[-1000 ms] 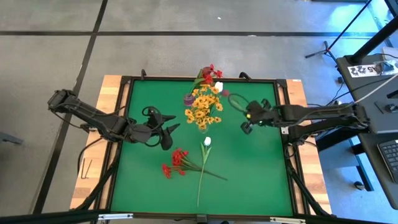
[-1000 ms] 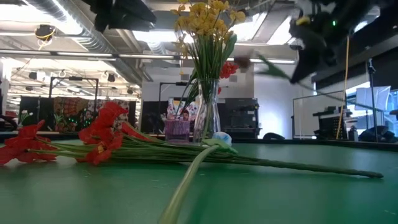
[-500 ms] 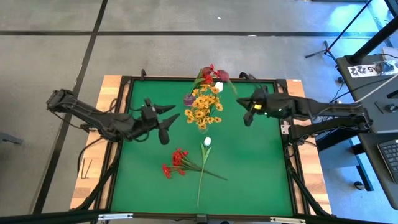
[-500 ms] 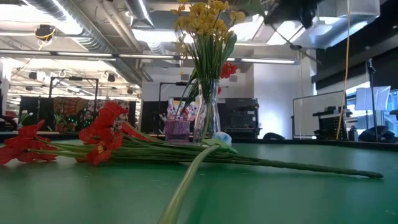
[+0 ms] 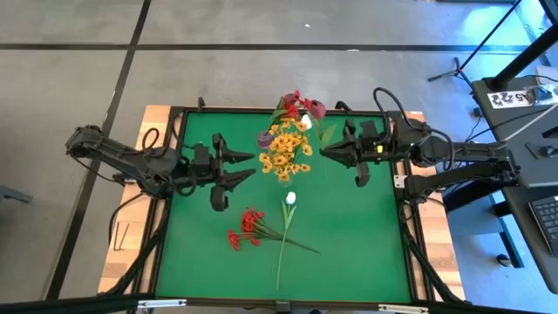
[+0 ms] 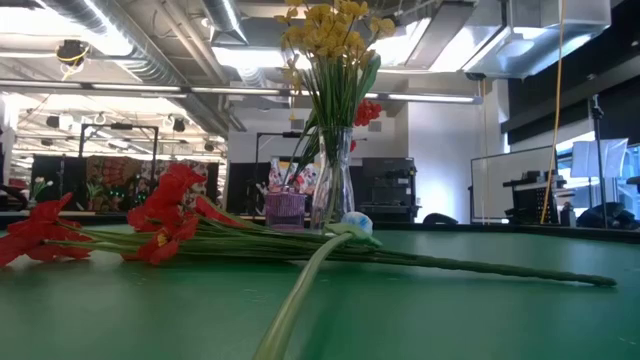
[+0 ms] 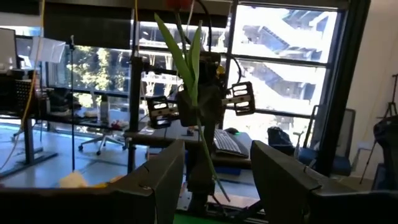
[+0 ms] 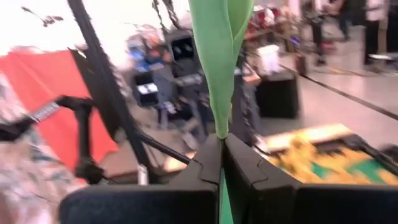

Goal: Sort flowers into vase by color
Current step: Put the dark red flower into the purple vase

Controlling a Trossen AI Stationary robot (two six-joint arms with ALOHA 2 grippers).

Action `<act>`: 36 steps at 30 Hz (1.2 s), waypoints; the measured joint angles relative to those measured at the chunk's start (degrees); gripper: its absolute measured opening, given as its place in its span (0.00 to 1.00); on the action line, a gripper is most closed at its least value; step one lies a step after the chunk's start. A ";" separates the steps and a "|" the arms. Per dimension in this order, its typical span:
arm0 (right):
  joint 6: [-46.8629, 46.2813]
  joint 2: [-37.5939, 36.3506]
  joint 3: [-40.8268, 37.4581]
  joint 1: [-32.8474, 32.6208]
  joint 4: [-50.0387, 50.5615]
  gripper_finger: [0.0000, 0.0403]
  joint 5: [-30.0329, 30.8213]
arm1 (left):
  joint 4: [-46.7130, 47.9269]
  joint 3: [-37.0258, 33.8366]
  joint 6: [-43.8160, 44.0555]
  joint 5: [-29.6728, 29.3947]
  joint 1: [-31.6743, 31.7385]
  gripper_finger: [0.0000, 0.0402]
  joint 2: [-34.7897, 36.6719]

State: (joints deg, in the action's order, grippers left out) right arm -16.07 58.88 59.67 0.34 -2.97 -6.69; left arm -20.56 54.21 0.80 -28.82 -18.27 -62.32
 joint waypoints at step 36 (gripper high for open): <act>-0.59 11.58 0.01 0.00 -14.95 0.02 -6.45 | 3.48 15.28 5.08 12.17 12.14 0.55 -19.14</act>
State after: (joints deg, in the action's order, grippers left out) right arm -16.67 70.46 59.68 0.34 -17.93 -13.15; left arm -17.08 69.49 5.87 -16.65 -6.13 -81.46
